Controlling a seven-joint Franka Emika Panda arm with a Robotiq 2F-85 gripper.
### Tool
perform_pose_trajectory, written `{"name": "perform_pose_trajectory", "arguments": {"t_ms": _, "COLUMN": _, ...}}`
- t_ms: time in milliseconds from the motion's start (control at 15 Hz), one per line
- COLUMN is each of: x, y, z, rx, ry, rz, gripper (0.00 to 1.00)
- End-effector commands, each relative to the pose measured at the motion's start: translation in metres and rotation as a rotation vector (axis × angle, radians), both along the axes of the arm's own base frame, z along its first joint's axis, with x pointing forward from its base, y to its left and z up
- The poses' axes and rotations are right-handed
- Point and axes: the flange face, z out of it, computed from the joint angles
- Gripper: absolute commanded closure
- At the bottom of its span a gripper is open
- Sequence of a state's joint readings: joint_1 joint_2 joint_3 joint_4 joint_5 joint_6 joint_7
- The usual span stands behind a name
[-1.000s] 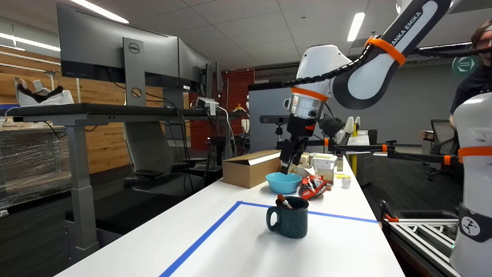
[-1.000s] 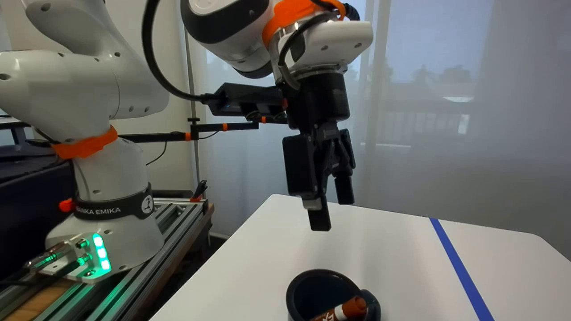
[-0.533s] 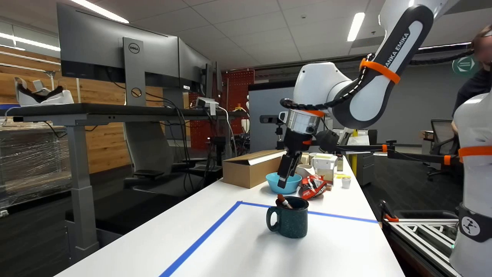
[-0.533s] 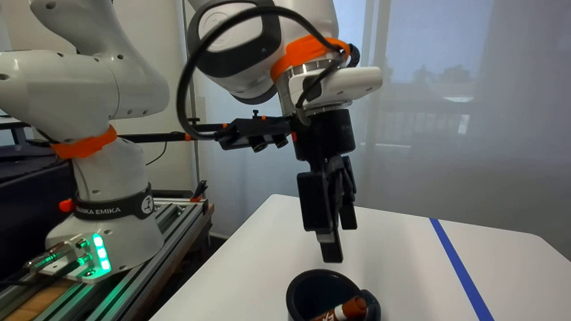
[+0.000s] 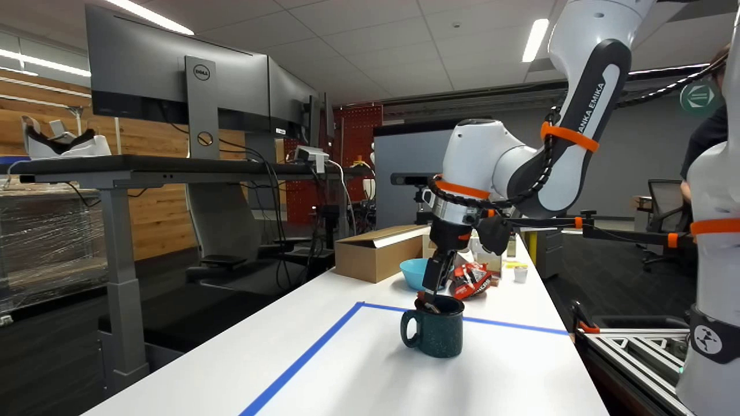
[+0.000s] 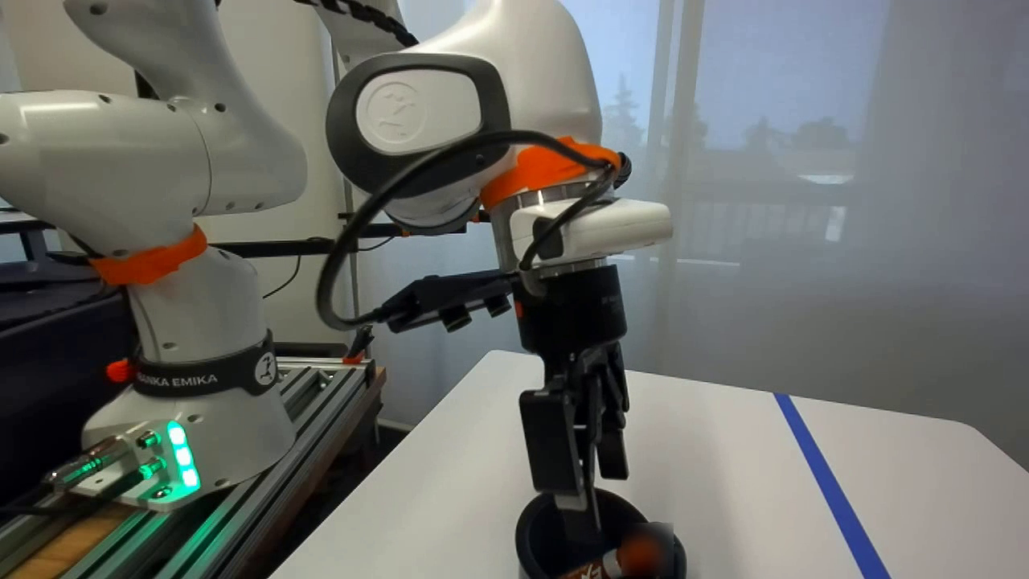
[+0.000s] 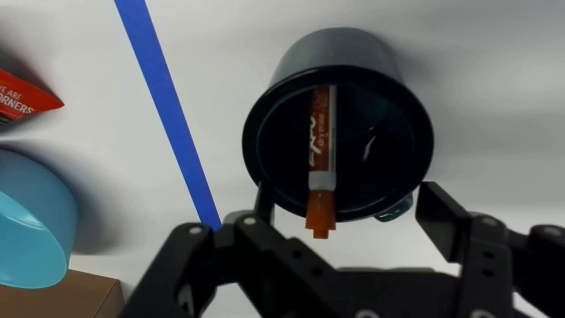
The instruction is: Remove the marker from the cup and place it on the table
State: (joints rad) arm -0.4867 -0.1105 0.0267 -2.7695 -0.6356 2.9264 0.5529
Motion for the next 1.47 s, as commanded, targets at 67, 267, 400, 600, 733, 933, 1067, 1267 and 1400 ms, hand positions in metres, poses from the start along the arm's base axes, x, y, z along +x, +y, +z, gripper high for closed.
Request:
{"name": "perform_pose_trajectory", "arguments": {"t_ms": 67, "x": -0.004, "y": 0.0, "z": -0.01, "rx": -0.004, "ry": -0.019, "rz": -0.017, "gripper": 0.48}}
{"name": "perform_pose_trajectory", "arguments": {"t_ms": 267, "x": -0.005, "y": 0.002, "z": -0.015, "rx": -0.005, "ry": -0.023, "rz": -0.024, "gripper": 0.43}}
{"name": "perform_pose_trajectory", "arguments": {"t_ms": 400, "x": -0.006, "y": 0.004, "z": -0.017, "rx": -0.004, "ry": -0.024, "rz": -0.028, "gripper": 0.37}}
{"name": "perform_pose_trajectory", "arguments": {"t_ms": 600, "x": -0.008, "y": 0.004, "z": -0.02, "rx": -0.005, "ry": -0.025, "rz": -0.033, "gripper": 0.43}}
{"name": "perform_pose_trajectory", "arguments": {"t_ms": 733, "x": -0.009, "y": 0.003, "z": -0.022, "rx": -0.007, "ry": -0.026, "rz": -0.037, "gripper": 0.52}}
{"name": "perform_pose_trajectory", "arguments": {"t_ms": 933, "x": -0.011, "y": 0.002, "z": -0.023, "rx": -0.009, "ry": -0.026, "rz": -0.045, "gripper": 0.48}}
{"name": "perform_pose_trajectory", "arguments": {"t_ms": 1067, "x": -0.012, "y": 0.001, "z": -0.024, "rx": -0.012, "ry": -0.027, "rz": -0.049, "gripper": 0.46}}
{"name": "perform_pose_trajectory", "arguments": {"t_ms": 1267, "x": -0.013, "y": 0.0, "z": -0.024, "rx": -0.014, "ry": -0.029, "rz": -0.053, "gripper": 0.46}}
{"name": "perform_pose_trajectory", "arguments": {"t_ms": 1400, "x": -0.013, "y": -0.002, "z": -0.024, "rx": -0.015, "ry": -0.028, "rz": -0.056, "gripper": 0.46}}
